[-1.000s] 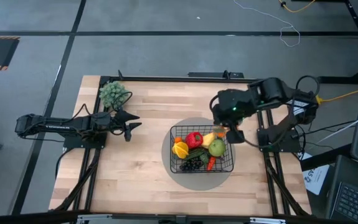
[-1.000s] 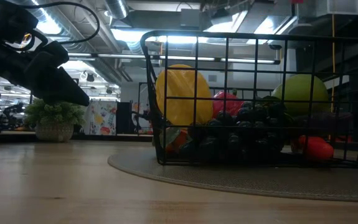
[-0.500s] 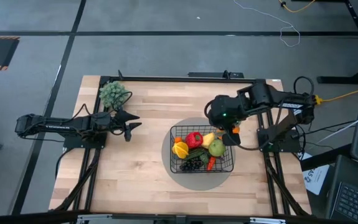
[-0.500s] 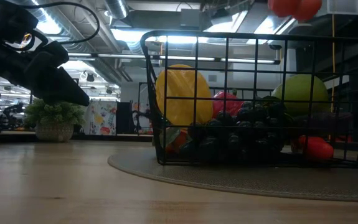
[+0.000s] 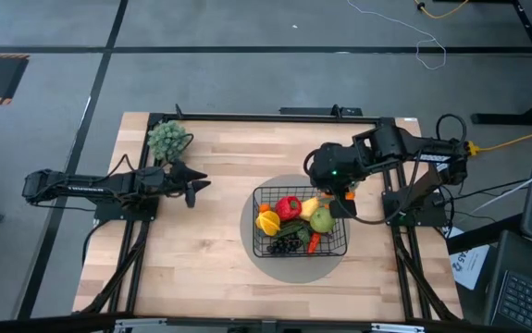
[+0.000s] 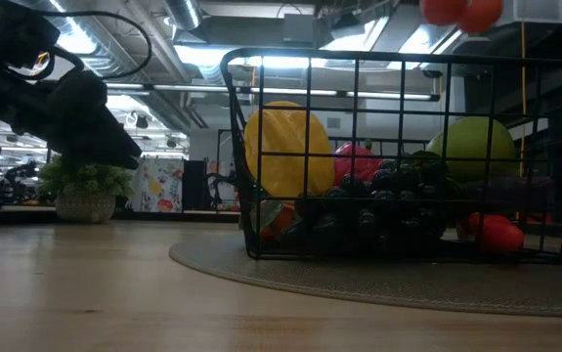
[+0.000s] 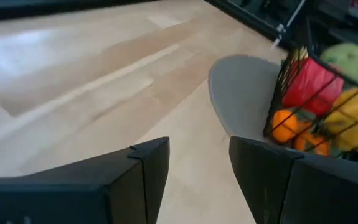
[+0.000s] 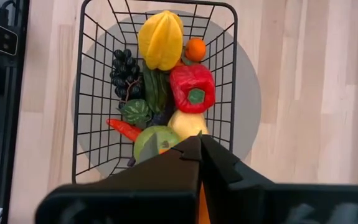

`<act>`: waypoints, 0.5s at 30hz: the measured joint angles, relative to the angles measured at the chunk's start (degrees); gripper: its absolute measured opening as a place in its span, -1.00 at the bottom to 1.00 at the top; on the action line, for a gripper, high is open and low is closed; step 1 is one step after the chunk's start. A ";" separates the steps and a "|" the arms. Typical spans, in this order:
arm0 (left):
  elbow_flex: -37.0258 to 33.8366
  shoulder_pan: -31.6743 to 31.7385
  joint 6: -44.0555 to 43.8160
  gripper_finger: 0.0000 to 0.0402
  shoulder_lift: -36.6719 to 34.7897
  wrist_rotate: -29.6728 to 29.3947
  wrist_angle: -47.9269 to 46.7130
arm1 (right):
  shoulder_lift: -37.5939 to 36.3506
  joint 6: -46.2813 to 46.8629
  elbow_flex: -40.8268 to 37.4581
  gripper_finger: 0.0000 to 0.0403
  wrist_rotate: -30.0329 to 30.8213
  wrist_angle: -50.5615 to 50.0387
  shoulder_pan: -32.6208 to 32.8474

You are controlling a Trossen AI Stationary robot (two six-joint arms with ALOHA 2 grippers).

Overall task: Build produce basket
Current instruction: Put the orange tangerine into the black wire basket

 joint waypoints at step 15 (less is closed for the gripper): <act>0.00 -0.01 -2.06 -0.22 0.00 0.03 0.02 | 0.00 1.61 0.00 -1.00 -0.02 0.00 3.01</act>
